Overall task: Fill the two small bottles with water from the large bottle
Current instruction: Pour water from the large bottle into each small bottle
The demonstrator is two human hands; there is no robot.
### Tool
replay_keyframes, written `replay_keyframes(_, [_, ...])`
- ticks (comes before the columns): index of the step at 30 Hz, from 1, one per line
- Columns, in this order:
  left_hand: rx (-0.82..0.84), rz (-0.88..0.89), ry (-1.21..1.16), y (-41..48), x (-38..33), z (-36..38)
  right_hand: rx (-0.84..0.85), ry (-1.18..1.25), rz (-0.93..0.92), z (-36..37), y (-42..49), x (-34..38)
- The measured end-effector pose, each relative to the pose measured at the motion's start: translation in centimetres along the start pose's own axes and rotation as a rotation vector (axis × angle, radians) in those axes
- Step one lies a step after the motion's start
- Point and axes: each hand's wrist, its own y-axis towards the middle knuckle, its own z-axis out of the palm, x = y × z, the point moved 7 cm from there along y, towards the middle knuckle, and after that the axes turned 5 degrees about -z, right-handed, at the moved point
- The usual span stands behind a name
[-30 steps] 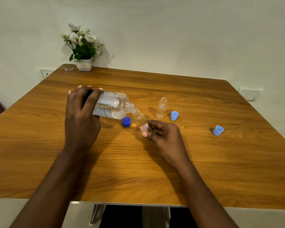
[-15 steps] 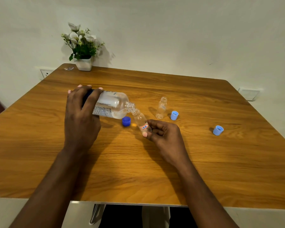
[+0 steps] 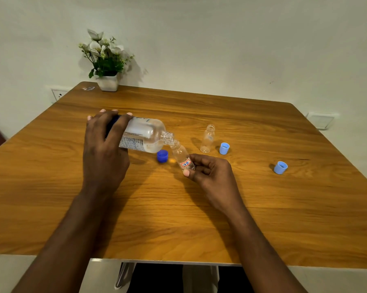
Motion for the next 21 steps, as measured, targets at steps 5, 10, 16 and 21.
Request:
replay_keyframes(5, [0.01,0.005,0.003,-0.03,-0.09,0.04,0.001,-0.007,-0.003,0.01,0.02,-0.01])
replay_keyframes(10, [0.007,0.005,0.004,0.0,-0.12,-0.04,0.004,-0.002,0.0,0.0,0.0,0.03])
replay_keyframes(16, [0.004,0.005,0.004,0.01,-0.11,-0.02,0.003,-0.007,0.004,-0.02,-0.01,0.04])
replay_keyframes(21, [-0.003,0.006,0.002,-0.07,-0.15,-0.02,0.002,-0.011,0.016,-0.13,0.02,-0.17])
